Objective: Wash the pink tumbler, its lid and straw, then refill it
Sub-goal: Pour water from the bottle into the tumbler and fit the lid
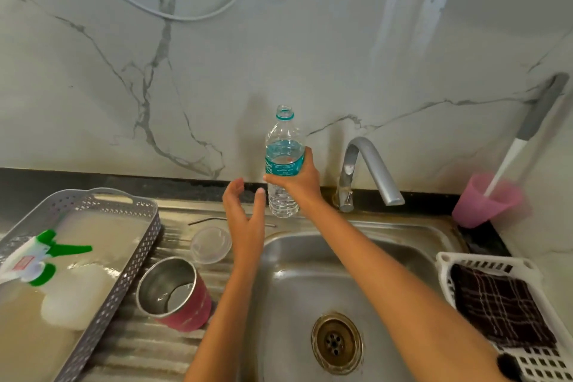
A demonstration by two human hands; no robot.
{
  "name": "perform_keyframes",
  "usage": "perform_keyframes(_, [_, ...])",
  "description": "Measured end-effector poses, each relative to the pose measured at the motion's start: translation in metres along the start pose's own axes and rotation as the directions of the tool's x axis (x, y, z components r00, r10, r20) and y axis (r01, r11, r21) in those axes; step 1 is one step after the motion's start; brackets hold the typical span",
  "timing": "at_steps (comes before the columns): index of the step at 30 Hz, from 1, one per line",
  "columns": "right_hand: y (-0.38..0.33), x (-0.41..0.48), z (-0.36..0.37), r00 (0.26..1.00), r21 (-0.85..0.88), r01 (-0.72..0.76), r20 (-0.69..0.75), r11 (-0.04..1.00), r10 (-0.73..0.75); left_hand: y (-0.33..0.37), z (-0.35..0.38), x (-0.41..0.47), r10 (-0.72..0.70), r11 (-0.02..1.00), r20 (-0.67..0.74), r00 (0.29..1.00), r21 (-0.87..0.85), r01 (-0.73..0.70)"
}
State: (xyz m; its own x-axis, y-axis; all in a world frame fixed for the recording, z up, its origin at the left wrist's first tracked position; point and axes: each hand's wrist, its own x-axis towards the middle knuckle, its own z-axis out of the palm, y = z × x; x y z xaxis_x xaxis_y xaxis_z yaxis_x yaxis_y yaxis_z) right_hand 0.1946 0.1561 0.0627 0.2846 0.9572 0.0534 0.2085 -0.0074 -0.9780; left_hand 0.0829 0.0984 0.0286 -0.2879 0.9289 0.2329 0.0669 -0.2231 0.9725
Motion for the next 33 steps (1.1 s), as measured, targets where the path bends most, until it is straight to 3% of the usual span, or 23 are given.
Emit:
perform_keyframes(5, [0.003,0.012,0.004,0.999,0.026,-0.009,0.037,1.0,0.008,0.01,0.019,0.039,-0.039,0.999,0.104,0.994,0.005,0.039])
perform_keyframes(10, [0.009,0.019,-0.017,0.977,-0.053,-0.023,0.21,0.998,0.034,0.013,0.04,0.066,-0.015,0.998,0.281,0.96,0.059,-0.002])
perform_keyframes(13, [0.024,0.025,-0.033,0.934,-0.296,-0.063,0.319,0.953,0.161,0.006,0.046,0.075,-0.008,0.997,0.358,0.934,0.072,-0.019])
perform_keyframes(15, [0.036,0.029,-0.04,0.916,-0.553,-0.026,0.321,0.833,0.242,0.003,0.051,0.076,-0.014,0.998,0.389,0.921,0.062,-0.01])
perform_keyframes(18, [0.054,0.032,-0.042,0.938,-0.719,0.066,0.281,0.692,0.202,0.002,0.055,0.073,-0.023,0.999,0.372,0.928,0.044,0.007])
perform_keyframes(23, [0.065,0.035,-0.032,0.972,-0.743,0.128,0.226,0.657,0.067,-0.003,0.054,0.071,-0.038,0.999,0.354,0.934,0.045,0.023])
perform_keyframes(29, [0.072,0.039,-0.027,0.96,-0.81,0.189,0.27,0.556,0.068,-0.005,0.056,0.074,-0.033,0.998,0.352,0.936,0.058,0.013])
perform_keyframes(33, [0.075,0.033,-0.029,0.983,-0.74,0.134,0.186,0.659,0.008,-0.005,0.057,0.073,-0.045,0.998,0.349,0.936,0.061,0.025])
